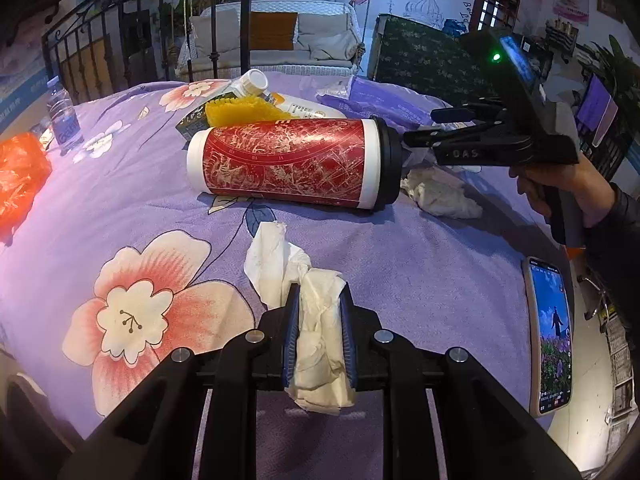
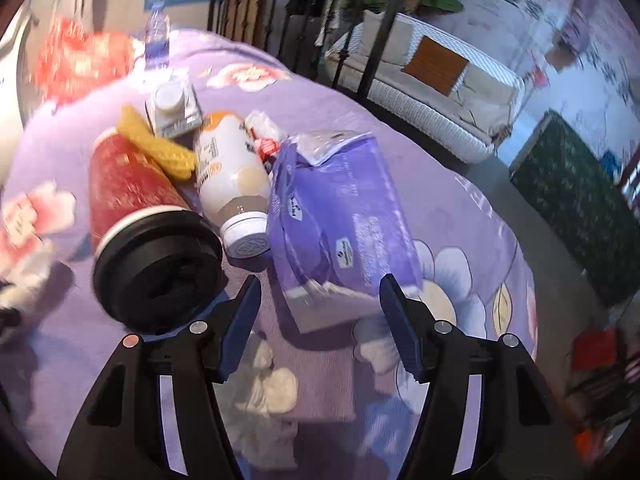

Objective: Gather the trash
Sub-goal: 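Grasp the crumpled tissue with the left tool while the right tool grasps the purple tissue package, then carry the tissue and purple package to the black bin and release both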

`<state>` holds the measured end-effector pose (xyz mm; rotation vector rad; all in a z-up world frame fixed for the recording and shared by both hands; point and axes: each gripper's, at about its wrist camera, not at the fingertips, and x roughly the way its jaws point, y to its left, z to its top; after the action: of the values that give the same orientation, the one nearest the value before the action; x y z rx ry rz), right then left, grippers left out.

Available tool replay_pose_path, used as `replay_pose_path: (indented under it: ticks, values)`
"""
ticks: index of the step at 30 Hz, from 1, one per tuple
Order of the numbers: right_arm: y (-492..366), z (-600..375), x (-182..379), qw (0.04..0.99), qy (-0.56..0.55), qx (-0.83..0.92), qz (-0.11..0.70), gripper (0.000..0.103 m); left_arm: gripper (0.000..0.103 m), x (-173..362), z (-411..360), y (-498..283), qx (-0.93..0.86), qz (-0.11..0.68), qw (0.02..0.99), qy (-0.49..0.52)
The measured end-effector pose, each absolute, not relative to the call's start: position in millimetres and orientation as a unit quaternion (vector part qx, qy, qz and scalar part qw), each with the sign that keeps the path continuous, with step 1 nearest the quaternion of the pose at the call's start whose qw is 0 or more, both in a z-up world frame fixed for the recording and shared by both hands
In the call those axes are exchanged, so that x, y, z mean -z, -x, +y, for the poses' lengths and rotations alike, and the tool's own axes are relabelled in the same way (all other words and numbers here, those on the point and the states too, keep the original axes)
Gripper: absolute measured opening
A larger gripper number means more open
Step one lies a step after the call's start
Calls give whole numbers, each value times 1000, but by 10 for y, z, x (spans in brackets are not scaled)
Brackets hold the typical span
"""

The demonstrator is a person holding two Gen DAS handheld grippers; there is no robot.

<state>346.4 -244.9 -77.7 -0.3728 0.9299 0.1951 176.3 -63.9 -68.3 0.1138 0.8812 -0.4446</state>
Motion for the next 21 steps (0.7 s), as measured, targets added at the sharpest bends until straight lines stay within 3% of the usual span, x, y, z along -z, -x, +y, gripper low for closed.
replay_pose_path:
  ticks: [2, 3, 4, 7, 21]
  values:
    - [-3524, -2353, 913, 858, 218, -89, 456, 48, 18, 666, -614, -1767, 210, 422, 881, -53]
    - [-3549, -2335, 975, 851, 228, -89, 465, 22, 18, 659, -597, -1768, 208, 421, 881, -52]
    - [-3574, -2341, 1017, 844, 229, -88, 476, 15, 18, 651, -578, -1770, 207, 421, 882, -49]
    - [-3560, -2465, 937, 856, 203, -72, 471, 10, 18, 641, -529, -1766, 204, 420, 883, -43]
    - [-2627, -2318, -50, 919, 149, -95, 353, 9, 18, 374, -331, -1501, 192, 376, 906, -21]
